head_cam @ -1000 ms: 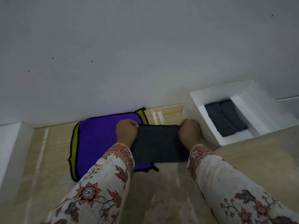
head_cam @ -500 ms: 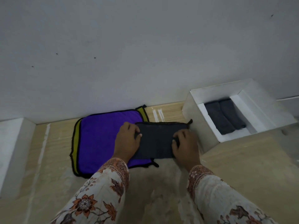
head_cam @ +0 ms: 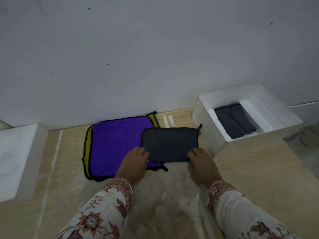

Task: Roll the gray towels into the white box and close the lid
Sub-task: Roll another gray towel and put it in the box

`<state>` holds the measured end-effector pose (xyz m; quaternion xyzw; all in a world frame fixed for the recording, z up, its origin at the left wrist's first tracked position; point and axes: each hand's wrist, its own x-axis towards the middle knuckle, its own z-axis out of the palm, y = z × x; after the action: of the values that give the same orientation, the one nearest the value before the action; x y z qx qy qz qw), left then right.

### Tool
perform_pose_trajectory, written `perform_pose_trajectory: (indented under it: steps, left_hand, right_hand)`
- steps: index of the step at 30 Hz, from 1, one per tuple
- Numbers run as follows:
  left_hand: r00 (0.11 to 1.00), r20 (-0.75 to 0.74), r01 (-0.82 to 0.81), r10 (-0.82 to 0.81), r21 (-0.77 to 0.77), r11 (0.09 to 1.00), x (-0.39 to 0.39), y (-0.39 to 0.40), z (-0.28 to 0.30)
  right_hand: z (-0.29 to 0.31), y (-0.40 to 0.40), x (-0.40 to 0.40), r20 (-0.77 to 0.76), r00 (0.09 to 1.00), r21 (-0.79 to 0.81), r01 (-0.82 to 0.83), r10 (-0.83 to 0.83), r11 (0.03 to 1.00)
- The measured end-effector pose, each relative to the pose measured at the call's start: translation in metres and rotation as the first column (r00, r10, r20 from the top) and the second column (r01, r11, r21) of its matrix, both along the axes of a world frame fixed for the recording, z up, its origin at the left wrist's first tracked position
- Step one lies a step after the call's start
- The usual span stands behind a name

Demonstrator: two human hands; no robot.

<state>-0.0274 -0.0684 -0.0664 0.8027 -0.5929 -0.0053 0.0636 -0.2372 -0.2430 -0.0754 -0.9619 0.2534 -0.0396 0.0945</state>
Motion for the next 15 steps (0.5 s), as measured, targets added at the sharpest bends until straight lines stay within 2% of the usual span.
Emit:
perform_pose_trajectory:
  steps: [3,7,10,12,15]
  left_hand:
    - [0.995,0.098,-0.009,0.01,-0.017,1.0,-0.003,0.0,0.005]
    - [0.995,0.093,0.036,-0.035,-0.004,0.999,-0.004,0.008,0.016]
    - [0.993,-0.014,0.116,-0.115,0.099,0.988,-0.008,0.018,0.024]
    - [0.986,-0.119,0.132,-0.115,0.144,0.981,-0.014,0.023,0.029]
    - [0.976,-0.187,0.155,-0.11,0.247,0.957,-0.026,0.028,0.032]
  right_hand:
    - [0.004,-0.003,0.002,-0.135,0.991,-0.077,-0.029,0.018,0.997]
    - [0.019,-0.006,-0.002,-0.174,0.984,-0.105,-0.048,0.029,0.993]
    - [0.027,-0.002,-0.014,-0.216,0.973,-0.075,-0.099,0.08,0.992]
    - [0.028,0.003,-0.02,-0.223,0.967,-0.012,-0.127,0.121,0.992]
    - [0.028,0.012,-0.028,-0.244,0.961,0.052,-0.119,0.128,0.992]
